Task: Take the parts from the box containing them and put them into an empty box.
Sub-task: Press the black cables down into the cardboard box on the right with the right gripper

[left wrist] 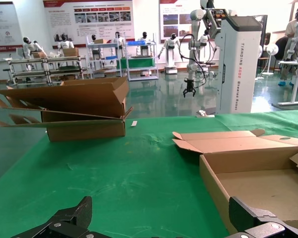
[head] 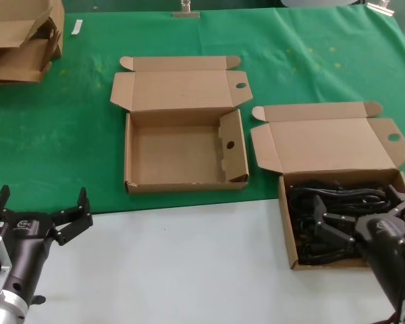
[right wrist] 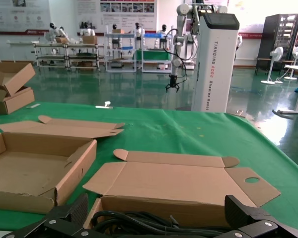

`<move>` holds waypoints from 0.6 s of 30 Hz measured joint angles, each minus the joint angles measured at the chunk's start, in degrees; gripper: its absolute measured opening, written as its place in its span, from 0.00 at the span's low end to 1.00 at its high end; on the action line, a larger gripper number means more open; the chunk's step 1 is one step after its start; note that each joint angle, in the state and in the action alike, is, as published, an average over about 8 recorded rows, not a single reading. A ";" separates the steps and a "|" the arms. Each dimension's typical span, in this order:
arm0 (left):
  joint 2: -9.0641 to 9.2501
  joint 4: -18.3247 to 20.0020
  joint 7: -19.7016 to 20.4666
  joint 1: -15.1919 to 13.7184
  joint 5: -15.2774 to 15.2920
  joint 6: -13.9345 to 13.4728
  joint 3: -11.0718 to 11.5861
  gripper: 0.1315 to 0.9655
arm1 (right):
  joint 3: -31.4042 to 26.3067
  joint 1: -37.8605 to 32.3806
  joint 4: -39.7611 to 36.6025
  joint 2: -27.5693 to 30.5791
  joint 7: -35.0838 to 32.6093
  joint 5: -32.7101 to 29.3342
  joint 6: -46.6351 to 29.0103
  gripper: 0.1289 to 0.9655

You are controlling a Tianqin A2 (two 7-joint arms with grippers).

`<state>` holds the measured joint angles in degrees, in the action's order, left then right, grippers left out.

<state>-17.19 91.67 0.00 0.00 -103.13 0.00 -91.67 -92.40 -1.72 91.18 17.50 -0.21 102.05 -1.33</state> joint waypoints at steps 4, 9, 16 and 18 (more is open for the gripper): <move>0.00 0.00 0.00 0.00 0.00 0.00 0.00 1.00 | 0.00 0.00 0.00 0.00 0.00 0.00 0.00 1.00; 0.00 0.00 0.00 0.00 0.00 0.00 0.00 1.00 | 0.00 0.00 0.00 0.00 0.00 0.00 0.00 1.00; 0.00 0.00 0.00 0.00 0.00 0.00 0.00 1.00 | 0.00 0.00 0.00 0.00 0.00 0.00 0.00 1.00; 0.00 0.00 0.00 0.00 0.00 0.00 0.00 1.00 | 0.00 0.00 0.00 0.00 0.00 0.00 0.00 1.00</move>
<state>-17.19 91.67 0.00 0.00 -103.13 0.00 -91.67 -92.40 -1.72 91.18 17.50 -0.21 102.05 -1.33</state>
